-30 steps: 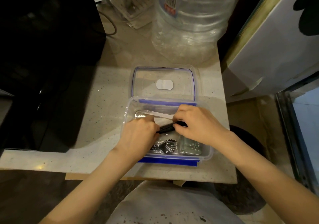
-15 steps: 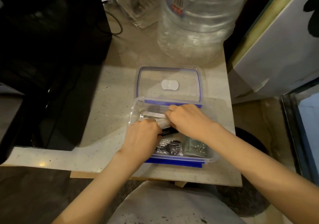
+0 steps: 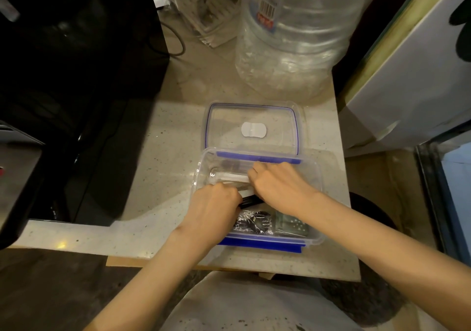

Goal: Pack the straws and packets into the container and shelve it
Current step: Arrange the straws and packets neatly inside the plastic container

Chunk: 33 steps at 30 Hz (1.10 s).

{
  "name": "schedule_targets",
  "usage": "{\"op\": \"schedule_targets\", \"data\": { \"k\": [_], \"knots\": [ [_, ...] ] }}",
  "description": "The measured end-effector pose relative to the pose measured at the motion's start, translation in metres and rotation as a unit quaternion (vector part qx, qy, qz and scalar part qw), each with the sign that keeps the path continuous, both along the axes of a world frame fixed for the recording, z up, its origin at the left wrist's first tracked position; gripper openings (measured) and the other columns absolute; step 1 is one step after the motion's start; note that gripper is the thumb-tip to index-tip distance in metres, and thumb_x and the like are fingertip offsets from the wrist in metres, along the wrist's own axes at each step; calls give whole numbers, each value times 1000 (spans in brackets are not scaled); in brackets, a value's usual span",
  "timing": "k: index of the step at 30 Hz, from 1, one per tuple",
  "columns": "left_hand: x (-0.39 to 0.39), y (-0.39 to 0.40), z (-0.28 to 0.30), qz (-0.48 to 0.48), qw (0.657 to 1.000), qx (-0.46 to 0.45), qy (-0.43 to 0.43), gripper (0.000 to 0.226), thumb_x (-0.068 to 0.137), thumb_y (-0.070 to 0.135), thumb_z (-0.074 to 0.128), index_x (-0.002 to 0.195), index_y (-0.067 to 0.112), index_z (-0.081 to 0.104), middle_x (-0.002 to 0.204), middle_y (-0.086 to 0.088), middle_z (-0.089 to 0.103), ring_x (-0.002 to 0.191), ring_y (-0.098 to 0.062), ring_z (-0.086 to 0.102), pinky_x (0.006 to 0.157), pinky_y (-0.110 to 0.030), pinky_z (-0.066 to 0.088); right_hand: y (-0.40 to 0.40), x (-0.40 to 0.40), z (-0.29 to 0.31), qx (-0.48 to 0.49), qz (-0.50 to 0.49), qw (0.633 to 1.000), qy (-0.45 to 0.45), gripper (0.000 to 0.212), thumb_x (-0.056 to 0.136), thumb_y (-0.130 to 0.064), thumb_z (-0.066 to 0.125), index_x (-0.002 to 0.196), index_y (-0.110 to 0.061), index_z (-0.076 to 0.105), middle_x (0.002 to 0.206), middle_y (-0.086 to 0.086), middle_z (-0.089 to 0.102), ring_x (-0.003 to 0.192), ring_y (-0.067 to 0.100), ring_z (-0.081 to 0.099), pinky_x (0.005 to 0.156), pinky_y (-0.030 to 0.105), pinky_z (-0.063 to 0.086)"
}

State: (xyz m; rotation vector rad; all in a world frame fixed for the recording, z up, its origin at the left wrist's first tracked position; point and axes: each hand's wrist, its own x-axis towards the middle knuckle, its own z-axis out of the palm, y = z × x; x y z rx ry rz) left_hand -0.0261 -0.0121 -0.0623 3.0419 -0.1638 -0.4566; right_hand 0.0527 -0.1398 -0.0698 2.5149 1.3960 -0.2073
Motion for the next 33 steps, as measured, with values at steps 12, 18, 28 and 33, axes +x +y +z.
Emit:
{"op": "schedule_targets", "data": {
  "k": [12,18,28,33],
  "knots": [
    [-3,4,3,-6,999,-53,-11,33,95,29,39,83,13,66,91,-8,71,84,-26,64,61,-29,38,-14,3,3,59,-49,997,28,29,78,8,57,102,-8,56,96,9,64,82,30,64,56,32,33],
    [-7,2,5,-2,996,-87,-14,36,96,32,38,85,12,66,89,-7,71,81,-22,63,63,-26,39,-9,16,6,50,-6,994,98,17,89,-11,52,103,-14,61,99,3,61,81,25,61,56,33,38],
    [-10,4,4,15,994,-111,-4,37,96,33,39,80,15,67,83,-5,71,72,-19,61,66,-27,46,-4,12,10,-17,31,997,68,17,89,-5,51,104,-8,59,102,8,60,83,28,63,57,37,42],
    [-10,5,5,14,994,-108,8,37,96,33,39,80,15,67,82,-4,71,70,-18,60,64,-27,44,0,10,14,-56,9,996,72,17,87,-2,48,101,-3,59,102,13,61,88,32,61,51,34,30]
  ]
}}
